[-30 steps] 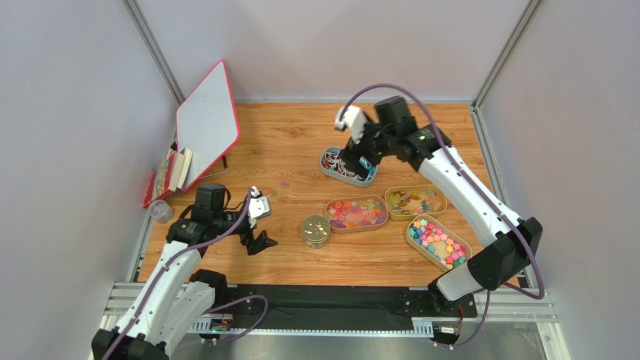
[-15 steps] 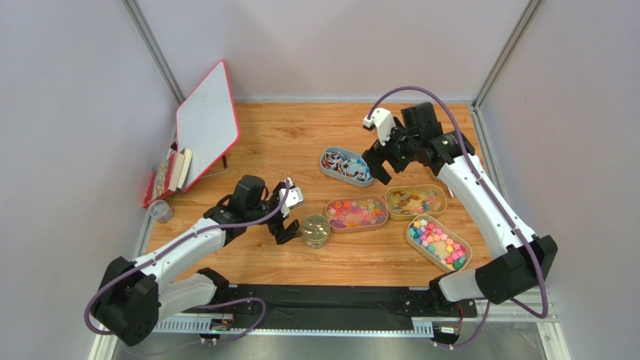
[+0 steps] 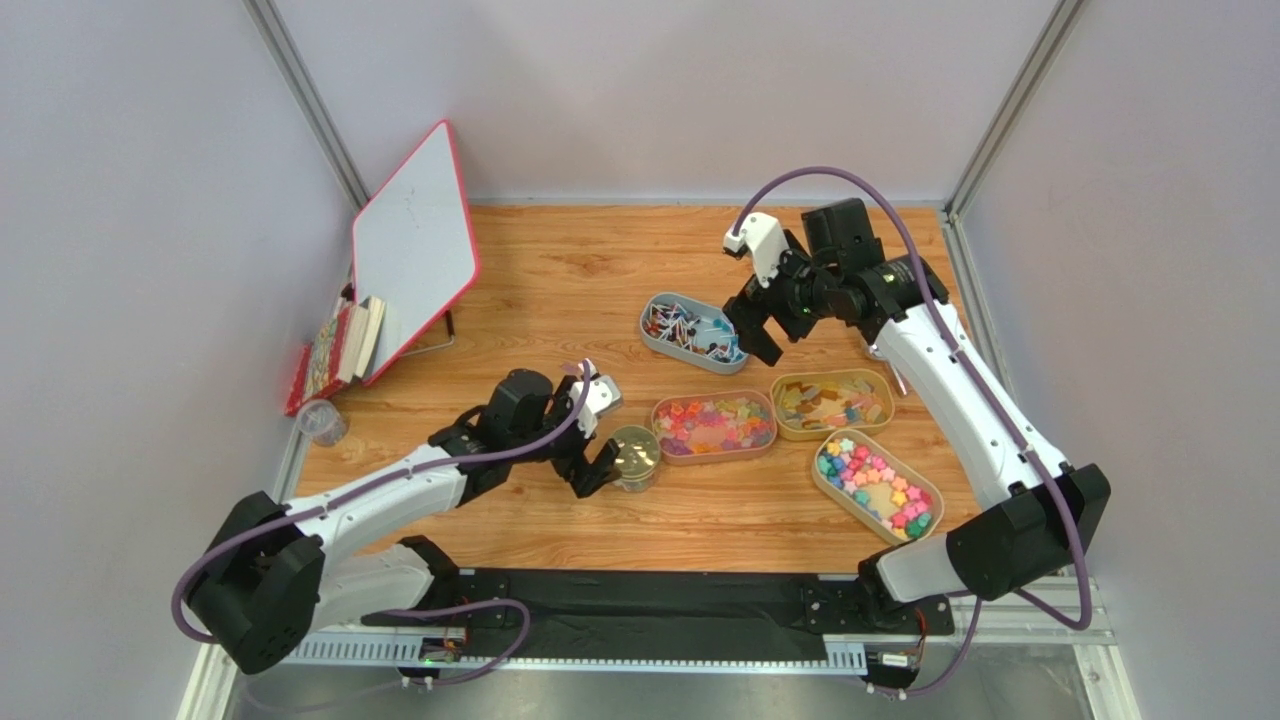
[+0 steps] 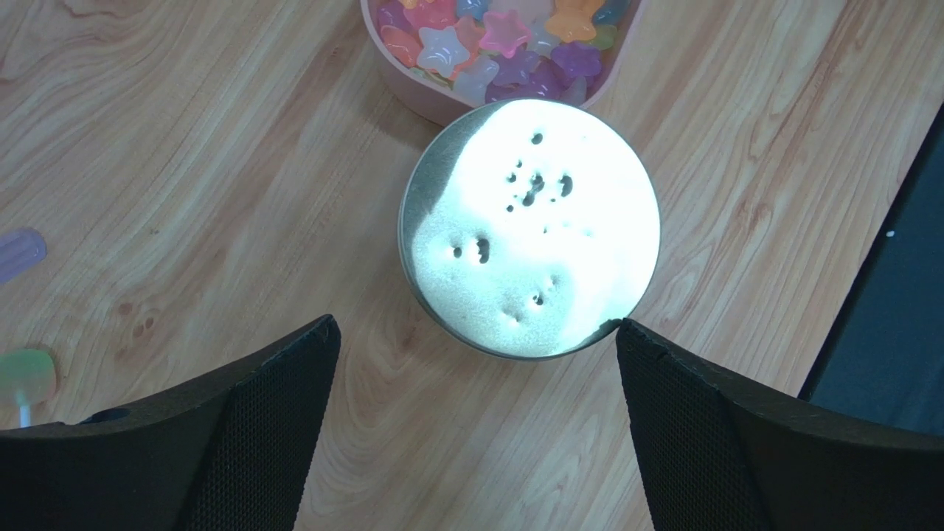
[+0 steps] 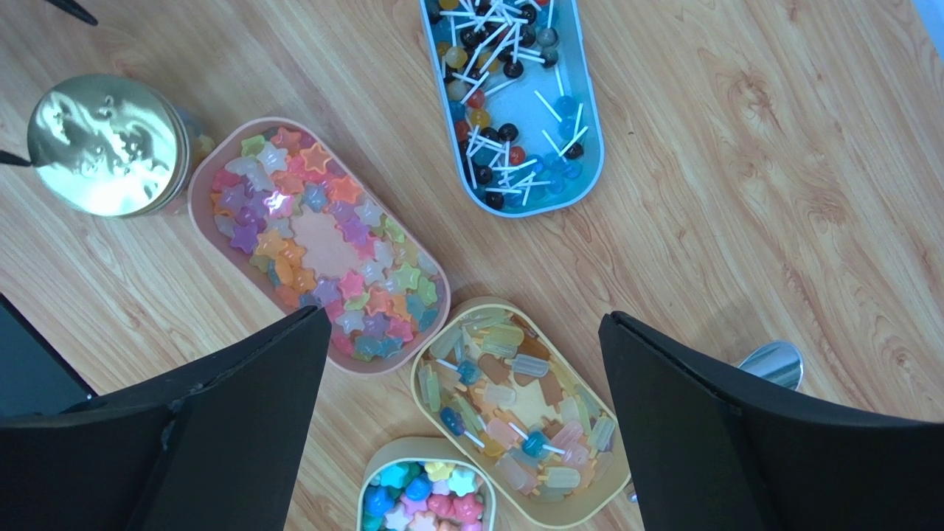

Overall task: Pack the candies
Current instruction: Screw the bottle lid onto the packing bottle.

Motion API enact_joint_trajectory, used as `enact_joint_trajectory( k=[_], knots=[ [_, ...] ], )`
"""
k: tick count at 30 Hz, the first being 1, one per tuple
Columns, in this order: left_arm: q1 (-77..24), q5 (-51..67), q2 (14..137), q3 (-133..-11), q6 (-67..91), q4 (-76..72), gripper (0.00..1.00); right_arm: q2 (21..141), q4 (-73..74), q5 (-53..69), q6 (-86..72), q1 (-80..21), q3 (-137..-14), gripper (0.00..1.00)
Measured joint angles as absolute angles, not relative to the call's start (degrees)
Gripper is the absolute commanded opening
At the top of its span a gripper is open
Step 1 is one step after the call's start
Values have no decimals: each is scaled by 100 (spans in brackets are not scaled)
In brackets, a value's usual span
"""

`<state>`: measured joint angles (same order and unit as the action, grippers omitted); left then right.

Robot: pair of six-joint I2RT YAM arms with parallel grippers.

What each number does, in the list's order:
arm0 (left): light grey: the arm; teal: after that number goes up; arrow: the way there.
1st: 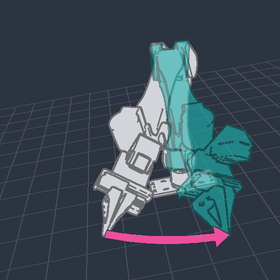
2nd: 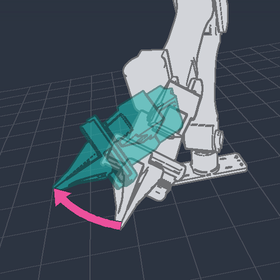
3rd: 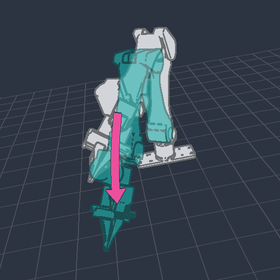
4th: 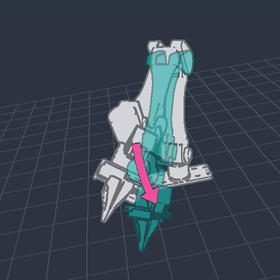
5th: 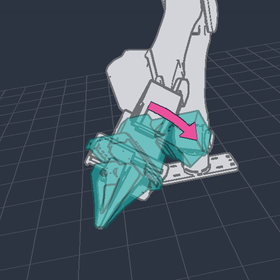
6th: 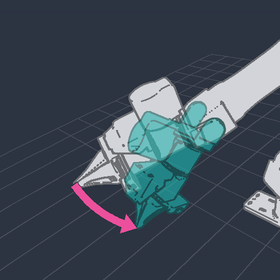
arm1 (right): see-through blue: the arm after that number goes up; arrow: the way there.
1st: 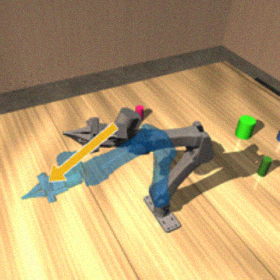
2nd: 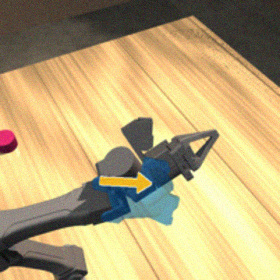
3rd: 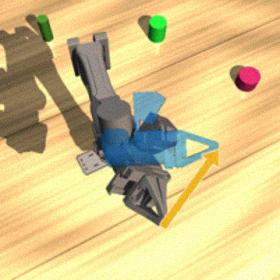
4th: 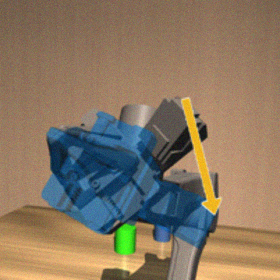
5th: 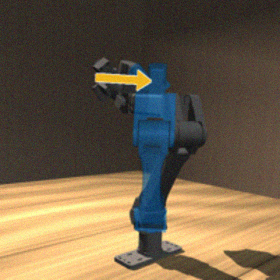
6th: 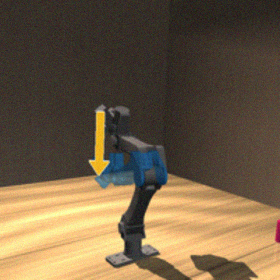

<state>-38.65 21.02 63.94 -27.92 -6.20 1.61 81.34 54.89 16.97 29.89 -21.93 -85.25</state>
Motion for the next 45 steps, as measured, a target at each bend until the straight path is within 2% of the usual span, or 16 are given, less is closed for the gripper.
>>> enact_joint_trajectory(
  k=[12,18,23,30,39,45],
  knots=[
    [-4156,2392,7732,-2536,-978,-871,100,8134,5756,1918,3330,-2086,-8506,98],
    [-4174,2591,8337,-2558,-1302,-1841,100,8134,5736,2082,3395,-2018,-8246,98],
    [-4331,2711,9037,-2554,-1498,-3076,100,8099,5612,2270,3623,-1896,-7618,100],
    [-4779,3081,10455,-2569,-1317,-5649,100,8051,5542,2755,4226,-1387,-6692,100],
    [-5137,3286,12337,-3347,-375,-8042,100,8171,5507,2978,5074,-1302,-6606,100],
    [-5238,3179,12978,-3885,-56,-8674,97,8143,5826,3616,6047,-1293,-6368,100]
  ],
)
